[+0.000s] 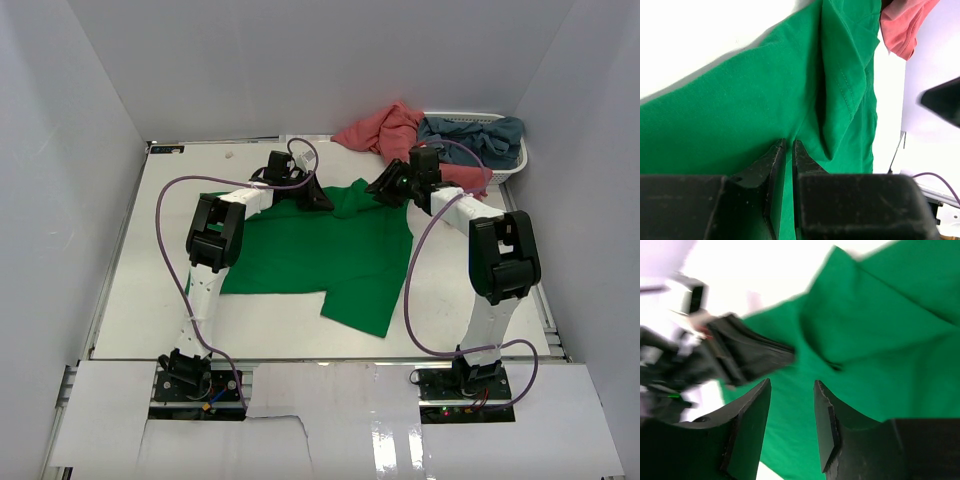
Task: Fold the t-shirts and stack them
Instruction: Fold the flattened tshirt in 1/3 of the way
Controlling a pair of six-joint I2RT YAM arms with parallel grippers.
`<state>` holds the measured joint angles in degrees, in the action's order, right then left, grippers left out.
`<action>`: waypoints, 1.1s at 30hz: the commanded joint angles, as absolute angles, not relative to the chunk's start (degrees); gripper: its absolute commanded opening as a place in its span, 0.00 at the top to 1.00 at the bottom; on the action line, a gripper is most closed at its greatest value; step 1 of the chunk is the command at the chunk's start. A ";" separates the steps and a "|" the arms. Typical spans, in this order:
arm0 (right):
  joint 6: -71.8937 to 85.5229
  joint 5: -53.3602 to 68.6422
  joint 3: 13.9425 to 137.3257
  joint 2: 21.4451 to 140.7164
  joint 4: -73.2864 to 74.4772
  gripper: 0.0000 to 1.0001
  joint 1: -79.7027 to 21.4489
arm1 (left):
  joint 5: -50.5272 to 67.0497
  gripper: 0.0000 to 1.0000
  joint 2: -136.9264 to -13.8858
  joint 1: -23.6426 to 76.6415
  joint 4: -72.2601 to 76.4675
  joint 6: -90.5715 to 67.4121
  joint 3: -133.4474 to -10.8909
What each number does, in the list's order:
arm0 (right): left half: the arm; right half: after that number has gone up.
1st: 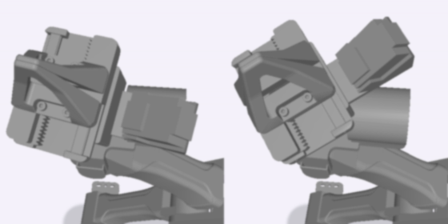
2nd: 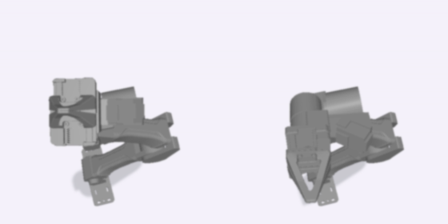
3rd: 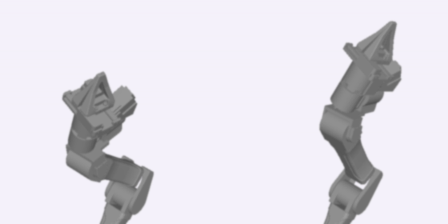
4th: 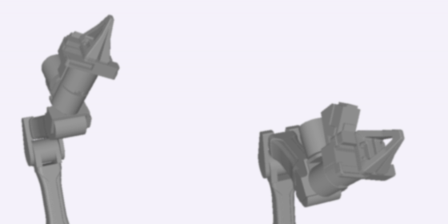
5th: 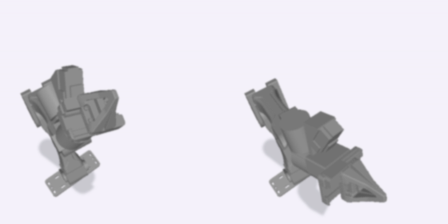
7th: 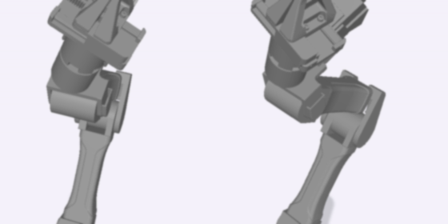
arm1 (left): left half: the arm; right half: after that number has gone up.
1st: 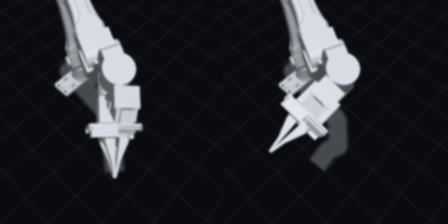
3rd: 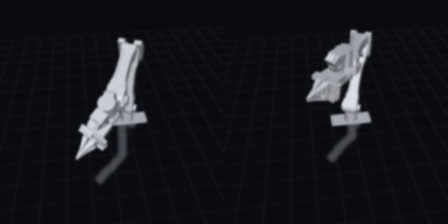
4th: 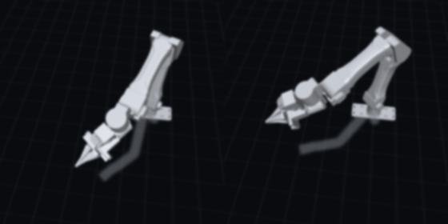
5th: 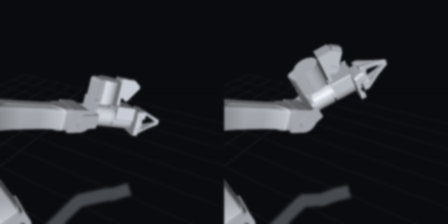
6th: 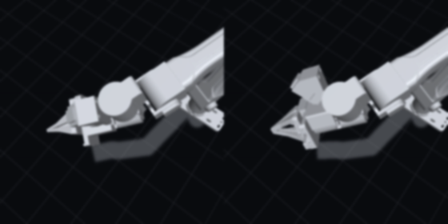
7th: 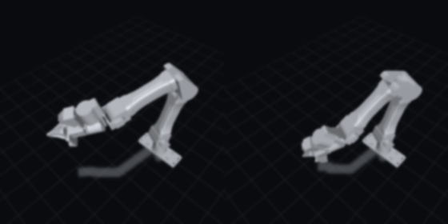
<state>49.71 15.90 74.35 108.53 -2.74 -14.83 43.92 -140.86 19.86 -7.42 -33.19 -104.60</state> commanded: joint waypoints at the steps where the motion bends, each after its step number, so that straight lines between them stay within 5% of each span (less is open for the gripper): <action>1: 38.95 10.39 76.56 106.62 6.76 0.54 -16.08 | 43.94 0.78 -135.17 20.30 -8.26 -31.73 -105.64; 10: 17.50 6.31 77.87 106.26 11.44 0.55 -17.49 | 44.03 0.78 -135.88 20.30 -8.26 -32.25 -106.35; 33: 20.04 19.25 88.07 120.58 10.02 0.56 -18.90 | 43.07 0.78 -136.32 20.30 -10.11 -30.15 -107.31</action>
<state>19.38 16.88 85.49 119.77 10.55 -18.52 43.22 -140.79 19.86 -9.47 -31.48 -105.19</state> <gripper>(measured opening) 0.442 0.217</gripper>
